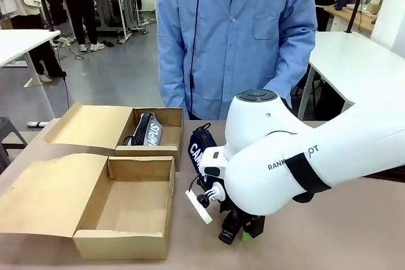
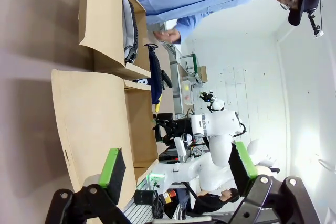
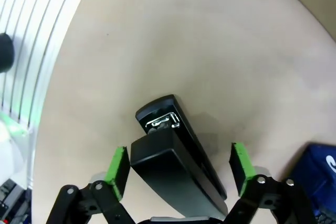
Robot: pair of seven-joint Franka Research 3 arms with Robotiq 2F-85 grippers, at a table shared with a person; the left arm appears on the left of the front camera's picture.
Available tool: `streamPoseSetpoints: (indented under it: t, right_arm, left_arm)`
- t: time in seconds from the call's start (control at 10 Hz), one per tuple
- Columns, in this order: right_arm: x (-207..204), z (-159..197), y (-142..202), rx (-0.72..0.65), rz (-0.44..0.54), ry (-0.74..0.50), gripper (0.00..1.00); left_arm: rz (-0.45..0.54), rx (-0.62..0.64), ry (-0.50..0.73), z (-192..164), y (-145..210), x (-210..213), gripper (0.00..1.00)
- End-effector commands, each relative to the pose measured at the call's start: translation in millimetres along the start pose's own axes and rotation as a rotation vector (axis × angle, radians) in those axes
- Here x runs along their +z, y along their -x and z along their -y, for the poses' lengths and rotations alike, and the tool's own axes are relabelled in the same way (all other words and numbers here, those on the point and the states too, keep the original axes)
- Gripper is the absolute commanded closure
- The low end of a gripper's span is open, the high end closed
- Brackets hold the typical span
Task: Place items inside the box.
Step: Pick up a Pencil pouch or Stapler and place it inside the Mailer Box closest to the robot.
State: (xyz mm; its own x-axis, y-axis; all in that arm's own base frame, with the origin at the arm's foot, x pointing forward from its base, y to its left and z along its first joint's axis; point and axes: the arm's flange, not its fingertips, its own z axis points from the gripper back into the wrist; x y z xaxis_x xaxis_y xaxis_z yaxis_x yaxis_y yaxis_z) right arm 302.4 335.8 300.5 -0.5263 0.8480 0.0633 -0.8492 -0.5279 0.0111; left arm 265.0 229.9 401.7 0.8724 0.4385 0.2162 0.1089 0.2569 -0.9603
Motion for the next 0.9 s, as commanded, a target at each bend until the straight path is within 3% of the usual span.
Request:
streamPoseSetpoints:
  t: [0.0, 0.1, 0.3, 0.4, 0.5, 0.6, 0.8]
  right_arm:
    - [-5.4, 1.4, 6.0, 0.068, 0.004, 0.020, 0.60]
    - [-5.3, 1.6, 6.2, 0.063, 0.008, 0.015, 1.00]
    - [-6.4, -0.9, 7.4, 0.057, 0.015, 0.009, 1.00]
    - [-6.4, -1.3, 7.4, 0.053, 0.010, 0.003, 0.87]
    - [-6.7, -1.3, 7.5, 0.056, 0.010, -0.004, 0.96]
    - [-7.5, -1.3, 6.7, 0.061, 0.001, -0.011, 1.00]
    - [-6.5, -1.6, 6.0, 0.065, -0.002, -0.009, 1.00]
  left_arm:
    - [-0.002, -0.020, 0.015, 1.8, 1.2, 0.8, 0.00]
    - [-0.002, -0.020, 0.015, 1.8, 1.2, 0.8, 0.00]
    - [-0.002, -0.020, 0.015, 1.8, 1.2, 0.8, 0.00]
    - [-0.002, -0.020, 0.015, 1.8, 1.2, 0.8, 0.00]
    - [-0.002, -0.020, 0.015, 1.8, 1.2, 0.8, 0.00]
    - [-0.002, -0.020, 0.015, 1.8, 1.2, 0.8, 0.00]
    - [-0.002, -0.020, 0.015, 1.8, 1.2, 0.8, 0.00]
